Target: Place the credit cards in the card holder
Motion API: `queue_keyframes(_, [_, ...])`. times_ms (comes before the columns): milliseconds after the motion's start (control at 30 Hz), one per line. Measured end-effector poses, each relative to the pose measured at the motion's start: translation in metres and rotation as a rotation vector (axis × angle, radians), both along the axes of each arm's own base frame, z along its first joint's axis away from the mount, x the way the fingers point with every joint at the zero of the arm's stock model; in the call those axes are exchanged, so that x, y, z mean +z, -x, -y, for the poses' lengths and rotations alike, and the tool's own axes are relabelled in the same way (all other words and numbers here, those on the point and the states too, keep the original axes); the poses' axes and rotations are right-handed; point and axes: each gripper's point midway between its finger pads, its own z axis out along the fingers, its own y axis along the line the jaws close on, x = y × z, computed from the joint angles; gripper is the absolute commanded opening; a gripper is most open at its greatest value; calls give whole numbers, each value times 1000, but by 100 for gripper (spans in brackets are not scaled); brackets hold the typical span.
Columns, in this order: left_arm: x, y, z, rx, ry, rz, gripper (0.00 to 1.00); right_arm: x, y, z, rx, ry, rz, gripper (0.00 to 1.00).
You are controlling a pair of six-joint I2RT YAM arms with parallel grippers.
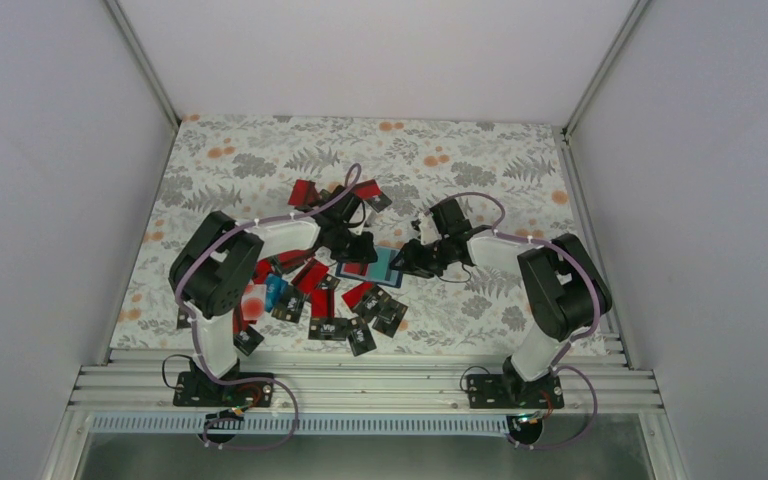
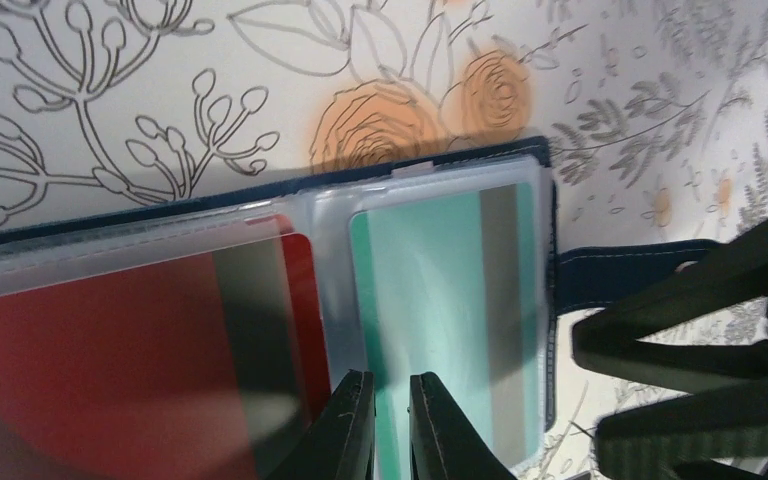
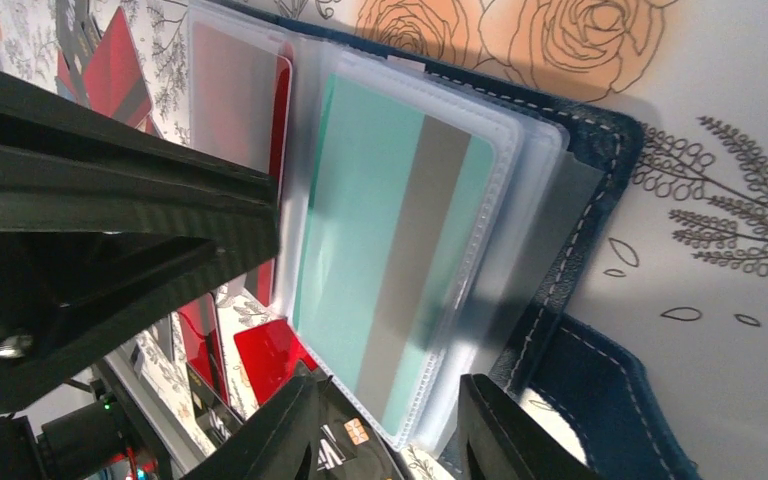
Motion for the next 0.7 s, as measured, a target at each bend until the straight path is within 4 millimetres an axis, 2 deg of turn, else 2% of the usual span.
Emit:
queue_keyframes(133, [-11,4,0,-12,-16,-20,10,1,1,-1,-1,-11,-8,35])
queue_keyframes(400, [-12,4,0,-14,-17,-20,8,-10,1,-3,0,-12,-35,33])
queue_keyframes(700, [-16,4,0,-14,-22,-25,2,-11,0,-6,3,-31,-39,32])
